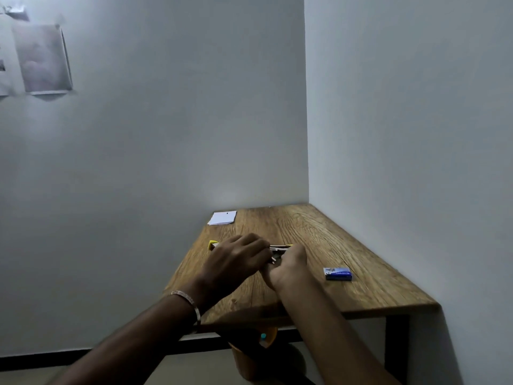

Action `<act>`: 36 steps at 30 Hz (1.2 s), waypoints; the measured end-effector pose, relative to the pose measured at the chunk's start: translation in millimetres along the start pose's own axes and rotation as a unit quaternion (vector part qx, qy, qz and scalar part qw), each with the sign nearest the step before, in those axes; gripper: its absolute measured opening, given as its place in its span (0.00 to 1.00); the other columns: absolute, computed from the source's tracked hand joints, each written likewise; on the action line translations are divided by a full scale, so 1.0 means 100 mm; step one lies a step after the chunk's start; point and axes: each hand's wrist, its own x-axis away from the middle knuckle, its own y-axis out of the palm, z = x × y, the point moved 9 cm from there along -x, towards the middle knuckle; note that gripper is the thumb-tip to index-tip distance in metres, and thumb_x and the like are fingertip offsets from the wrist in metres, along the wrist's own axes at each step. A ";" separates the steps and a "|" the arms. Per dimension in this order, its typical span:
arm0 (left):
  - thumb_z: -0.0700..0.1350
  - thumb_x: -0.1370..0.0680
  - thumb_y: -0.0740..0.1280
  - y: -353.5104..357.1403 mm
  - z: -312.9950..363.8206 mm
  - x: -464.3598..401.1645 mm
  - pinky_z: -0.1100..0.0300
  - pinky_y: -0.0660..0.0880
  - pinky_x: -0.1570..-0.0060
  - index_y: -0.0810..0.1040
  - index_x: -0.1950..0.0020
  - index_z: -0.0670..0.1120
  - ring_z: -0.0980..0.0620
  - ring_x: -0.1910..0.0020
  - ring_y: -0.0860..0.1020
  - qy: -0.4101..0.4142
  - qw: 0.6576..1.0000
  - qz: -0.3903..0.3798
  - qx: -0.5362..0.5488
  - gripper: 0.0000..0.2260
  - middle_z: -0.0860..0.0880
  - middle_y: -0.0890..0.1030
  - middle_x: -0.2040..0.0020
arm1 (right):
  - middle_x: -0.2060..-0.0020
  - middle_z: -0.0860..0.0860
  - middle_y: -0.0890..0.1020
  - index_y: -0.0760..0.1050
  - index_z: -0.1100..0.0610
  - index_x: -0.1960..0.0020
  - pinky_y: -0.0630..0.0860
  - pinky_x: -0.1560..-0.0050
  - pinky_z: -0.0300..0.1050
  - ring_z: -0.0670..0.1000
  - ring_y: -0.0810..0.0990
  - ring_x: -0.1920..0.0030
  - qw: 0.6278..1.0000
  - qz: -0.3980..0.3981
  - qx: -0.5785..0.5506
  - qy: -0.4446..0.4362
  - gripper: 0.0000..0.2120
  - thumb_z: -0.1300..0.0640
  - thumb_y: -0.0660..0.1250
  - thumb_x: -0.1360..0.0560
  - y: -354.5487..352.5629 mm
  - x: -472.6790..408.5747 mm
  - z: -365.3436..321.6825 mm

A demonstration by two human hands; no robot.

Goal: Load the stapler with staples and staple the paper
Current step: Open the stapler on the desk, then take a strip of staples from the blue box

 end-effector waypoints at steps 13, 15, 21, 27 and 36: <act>0.47 0.32 0.78 0.54 -0.77 0.53 0.70 0.72 0.63 0.83 0.54 0.51 0.62 0.62 0.80 -0.473 0.831 -0.030 0.291 0.09 0.57 0.83 0.61 | 0.61 0.59 0.78 0.72 0.64 0.52 0.75 0.67 0.44 0.54 0.78 0.63 0.938 0.032 0.342 -0.056 0.17 0.52 0.54 0.16 -0.25 -0.25 -0.29; 0.47 0.32 0.79 0.67 -0.82 0.68 0.63 0.77 0.61 0.84 0.55 0.50 0.58 0.60 0.81 -0.519 0.790 -0.042 0.324 0.09 0.55 0.83 0.60 | 0.67 0.55 0.72 0.71 0.61 0.57 0.68 0.76 0.38 0.49 0.71 0.69 0.904 0.044 0.423 -0.046 0.10 0.61 0.55 0.19 -0.29 -0.29 -0.39; 0.49 0.30 0.77 0.91 -0.74 0.81 0.68 0.75 0.62 0.83 0.56 0.54 0.58 0.58 0.81 -0.512 0.765 -0.114 0.373 0.06 0.56 0.83 0.59 | 0.71 0.53 0.71 0.74 0.61 0.60 0.62 0.75 0.38 0.46 0.66 0.74 0.769 0.038 0.636 -0.053 0.09 0.65 0.62 0.22 -0.29 -0.34 -0.81; 0.51 0.30 0.76 1.08 -0.66 0.85 0.66 0.79 0.54 0.83 0.51 0.52 0.60 0.55 0.81 -0.493 0.762 -0.185 0.377 0.09 0.58 0.82 0.56 | 0.64 0.51 0.79 0.81 0.66 0.48 0.70 0.69 0.36 0.45 0.73 0.67 0.496 0.008 0.858 -0.129 0.07 0.70 0.67 0.24 0.00 -0.37 -1.25; 0.54 0.28 0.74 1.03 -0.63 0.80 0.68 0.76 0.57 0.82 0.46 0.52 0.62 0.56 0.78 -0.436 0.825 -0.195 0.303 0.12 0.56 0.83 0.53 | 0.53 0.55 0.86 0.85 0.62 0.52 0.78 0.53 0.39 0.49 0.84 0.51 0.344 0.012 0.918 -0.198 0.10 0.71 0.67 0.25 -0.04 -0.53 -1.51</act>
